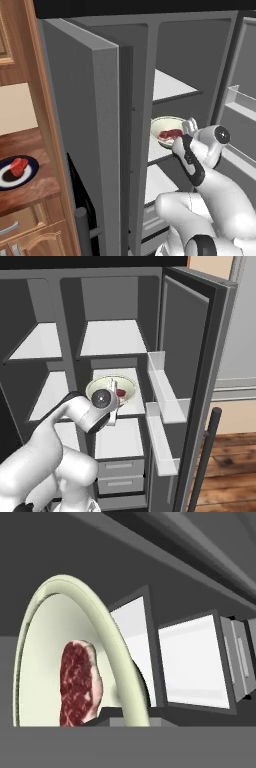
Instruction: Place one of the steaks on the plate and the other in the bowl. Then place the bowl in the fridge.
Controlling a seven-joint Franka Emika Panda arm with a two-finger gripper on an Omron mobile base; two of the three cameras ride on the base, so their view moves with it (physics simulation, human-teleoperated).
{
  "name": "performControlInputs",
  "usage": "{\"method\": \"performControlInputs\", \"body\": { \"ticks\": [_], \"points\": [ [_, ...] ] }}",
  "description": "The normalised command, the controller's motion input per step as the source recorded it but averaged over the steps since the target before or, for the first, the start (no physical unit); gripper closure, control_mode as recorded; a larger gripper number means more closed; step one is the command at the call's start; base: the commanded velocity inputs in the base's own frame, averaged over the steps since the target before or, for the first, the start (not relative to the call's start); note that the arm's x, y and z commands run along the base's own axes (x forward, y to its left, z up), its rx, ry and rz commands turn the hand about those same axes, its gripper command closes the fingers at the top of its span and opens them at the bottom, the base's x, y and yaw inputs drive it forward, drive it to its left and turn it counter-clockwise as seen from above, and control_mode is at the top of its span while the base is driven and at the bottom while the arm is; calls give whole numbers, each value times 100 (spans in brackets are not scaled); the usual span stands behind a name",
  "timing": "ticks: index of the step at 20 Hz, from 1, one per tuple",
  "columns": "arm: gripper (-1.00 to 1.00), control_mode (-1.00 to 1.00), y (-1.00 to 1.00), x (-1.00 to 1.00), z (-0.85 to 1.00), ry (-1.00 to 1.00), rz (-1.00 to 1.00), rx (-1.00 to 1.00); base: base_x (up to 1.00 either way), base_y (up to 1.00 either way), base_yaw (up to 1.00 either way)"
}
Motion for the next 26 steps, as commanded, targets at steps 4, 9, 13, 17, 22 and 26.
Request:
{"method": "performControlInputs", "body": {
  "ticks": [4,9,13,17,22,26],
  "points": [
    [100,-100,0,48,-38,0,0,0,0,0,0],
    [100,-100,0,43,-35,0,0,0,0,0,0],
    [100,-100,0,37,-39,0,0,0,0,0,0],
    [100,-100,0,38,-37,0,0,0,0,0,0],
    [100,-100,0,38,-39,0,0,0,0,0,0],
    [100,-100,0,40,-44,0,0,0,0,0,0]
  ]
}}
